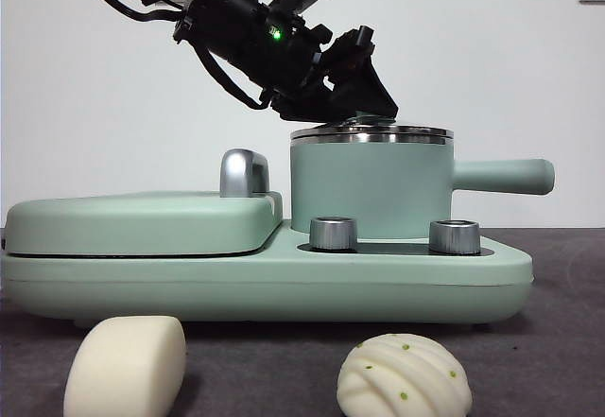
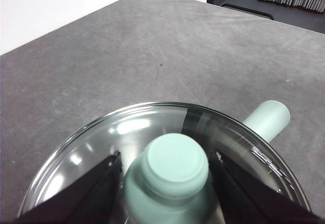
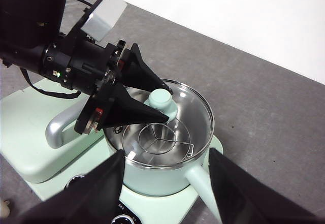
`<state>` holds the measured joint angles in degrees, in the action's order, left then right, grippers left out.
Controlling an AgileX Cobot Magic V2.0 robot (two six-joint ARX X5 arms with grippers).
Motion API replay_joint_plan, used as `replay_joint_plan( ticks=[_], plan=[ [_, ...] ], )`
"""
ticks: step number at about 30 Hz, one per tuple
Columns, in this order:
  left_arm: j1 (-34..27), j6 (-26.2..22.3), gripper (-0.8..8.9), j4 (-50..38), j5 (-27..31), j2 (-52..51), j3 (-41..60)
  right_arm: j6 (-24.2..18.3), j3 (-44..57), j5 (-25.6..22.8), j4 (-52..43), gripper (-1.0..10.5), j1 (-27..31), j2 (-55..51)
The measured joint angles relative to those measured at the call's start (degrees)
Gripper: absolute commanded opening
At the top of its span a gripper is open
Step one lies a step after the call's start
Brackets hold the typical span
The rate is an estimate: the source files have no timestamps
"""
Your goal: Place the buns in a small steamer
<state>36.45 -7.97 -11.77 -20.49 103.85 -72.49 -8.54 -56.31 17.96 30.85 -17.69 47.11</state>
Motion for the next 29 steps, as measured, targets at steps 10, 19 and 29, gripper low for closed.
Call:
replay_joint_plan(
  ticks=[10, 19, 29],
  plan=[
    [0.2, -1.0, 0.08, -0.5, 0.0, 0.0, -0.3, 0.0, 0.0, 0.0, 0.0, 2.6, 0.0, 0.0],
    [0.2, -1.0, 0.08, 1.4, 0.0, -0.9, -0.5, 0.0, 0.0, 0.0, 0.0, 2.6, 0.0, 0.0],
    [-0.7, -0.8, 0.08, 10.2, 3.0, -11.1, -0.5, 0.0, 0.0, 0.0, 0.3, 2.6, 0.0, 0.0]
  ],
)
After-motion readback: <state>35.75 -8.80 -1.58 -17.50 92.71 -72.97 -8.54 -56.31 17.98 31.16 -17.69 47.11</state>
